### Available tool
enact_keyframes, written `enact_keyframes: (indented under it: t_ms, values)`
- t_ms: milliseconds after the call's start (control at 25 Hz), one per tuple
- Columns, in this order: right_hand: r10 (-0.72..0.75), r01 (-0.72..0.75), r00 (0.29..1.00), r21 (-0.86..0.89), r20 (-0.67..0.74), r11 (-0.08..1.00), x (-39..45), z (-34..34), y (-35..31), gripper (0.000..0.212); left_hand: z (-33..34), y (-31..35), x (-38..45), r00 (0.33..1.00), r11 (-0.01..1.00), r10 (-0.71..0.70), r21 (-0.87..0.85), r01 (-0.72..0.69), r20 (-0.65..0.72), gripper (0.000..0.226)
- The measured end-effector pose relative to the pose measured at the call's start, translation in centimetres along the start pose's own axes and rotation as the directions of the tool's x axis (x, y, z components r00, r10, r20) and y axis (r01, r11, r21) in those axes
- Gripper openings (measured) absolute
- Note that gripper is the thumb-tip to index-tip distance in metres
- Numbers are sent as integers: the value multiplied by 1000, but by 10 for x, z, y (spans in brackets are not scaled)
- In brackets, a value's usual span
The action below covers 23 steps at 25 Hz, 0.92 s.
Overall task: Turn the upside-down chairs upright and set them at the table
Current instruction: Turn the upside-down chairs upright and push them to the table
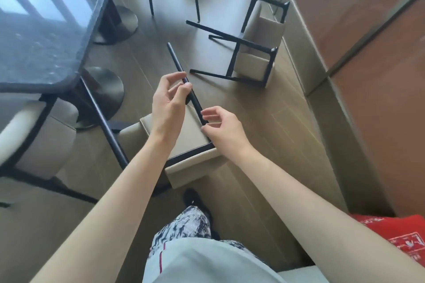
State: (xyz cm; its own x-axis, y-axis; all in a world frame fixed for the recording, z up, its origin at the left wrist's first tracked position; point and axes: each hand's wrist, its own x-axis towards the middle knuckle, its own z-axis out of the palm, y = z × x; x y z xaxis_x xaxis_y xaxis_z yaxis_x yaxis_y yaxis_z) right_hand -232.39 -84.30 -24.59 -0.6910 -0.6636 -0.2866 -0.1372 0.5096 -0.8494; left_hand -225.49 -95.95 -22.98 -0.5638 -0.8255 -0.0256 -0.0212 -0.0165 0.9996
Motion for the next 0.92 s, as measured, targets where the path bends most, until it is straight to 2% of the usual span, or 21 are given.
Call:
enact_keyframes:
  t_ms: [120,400,600,800,920]
  values:
    - [-30,33,996,-35,86,999,39,7,-16,34,-4,-3,30,996,1000,-8,-5,8,-89,24]
    - [-52,68,983,-85,174,994,107,17,-46,35,-14,0,92,987,1000,-6,15,8,-163,24]
    - [-74,110,957,-116,280,987,134,33,-57,35,-26,-3,107,967,1000,-18,-3,18,-255,28]
    - [-90,198,884,-194,458,961,152,55,-59,37,-48,-17,99,892,998,-63,-21,60,-448,23]
    - [-71,218,818,-194,571,956,160,57,-49,39,-42,-24,89,811,996,-86,-32,82,-579,19]
